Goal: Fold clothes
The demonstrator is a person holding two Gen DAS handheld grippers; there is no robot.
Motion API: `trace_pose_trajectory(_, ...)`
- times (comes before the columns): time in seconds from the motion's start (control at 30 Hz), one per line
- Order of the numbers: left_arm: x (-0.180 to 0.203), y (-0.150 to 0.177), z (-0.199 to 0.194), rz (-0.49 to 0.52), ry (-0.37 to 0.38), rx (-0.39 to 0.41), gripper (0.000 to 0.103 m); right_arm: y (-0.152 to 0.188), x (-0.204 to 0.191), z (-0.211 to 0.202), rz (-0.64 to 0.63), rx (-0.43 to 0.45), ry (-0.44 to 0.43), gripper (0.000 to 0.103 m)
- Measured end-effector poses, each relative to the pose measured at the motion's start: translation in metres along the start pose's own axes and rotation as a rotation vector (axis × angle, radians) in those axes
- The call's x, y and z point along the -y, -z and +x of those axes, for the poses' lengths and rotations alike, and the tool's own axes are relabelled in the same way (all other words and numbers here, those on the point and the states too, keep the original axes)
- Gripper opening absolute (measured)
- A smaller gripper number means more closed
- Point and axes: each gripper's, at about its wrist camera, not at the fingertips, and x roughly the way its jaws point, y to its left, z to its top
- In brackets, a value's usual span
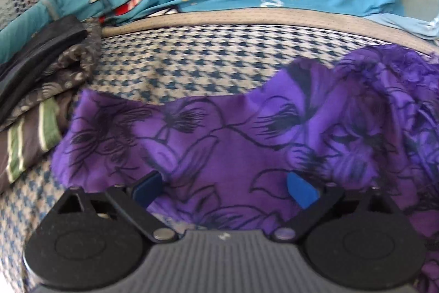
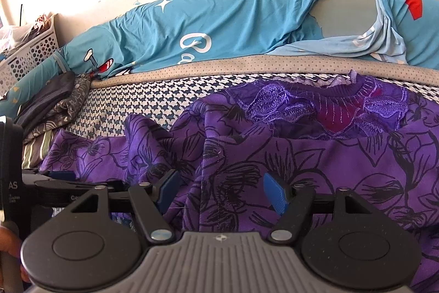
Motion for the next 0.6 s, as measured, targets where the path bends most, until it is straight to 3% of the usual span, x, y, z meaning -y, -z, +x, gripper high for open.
trace_pose_trajectory(0.17,-0.014,-0.001,0.004,-0.042,-0.057,-0.014,0.103,0.003,0.001,0.008,-0.002,-0.026,0.030,0.067)
trace_pose_trajectory(0.23,-0.015,-0.001,0.003,-0.045,-0.065,-0.014,0.103,0.004,0.002,0.011,-0.001,-0.031,0.036,0.060)
trace_pose_trajectory(0.3,-0.016,-0.001,0.003,-0.052,-0.063,-0.019,0.103,0.005,0.003,0.013,0.003,-0.036,0.033,0.036)
trace_pose_trajectory(0.4,-0.016,-0.001,0.003,-0.063,-0.060,-0.028,0.103,0.006,0.005,0.011,0.015,-0.020,0.020,0.021)
trace_pose_trajectory(0.6,-0.010,0.003,0.002,-0.034,-0.066,-0.008,0.103,-0.001,0.025,-0.008,0.120,0.055,-0.005,0.016)
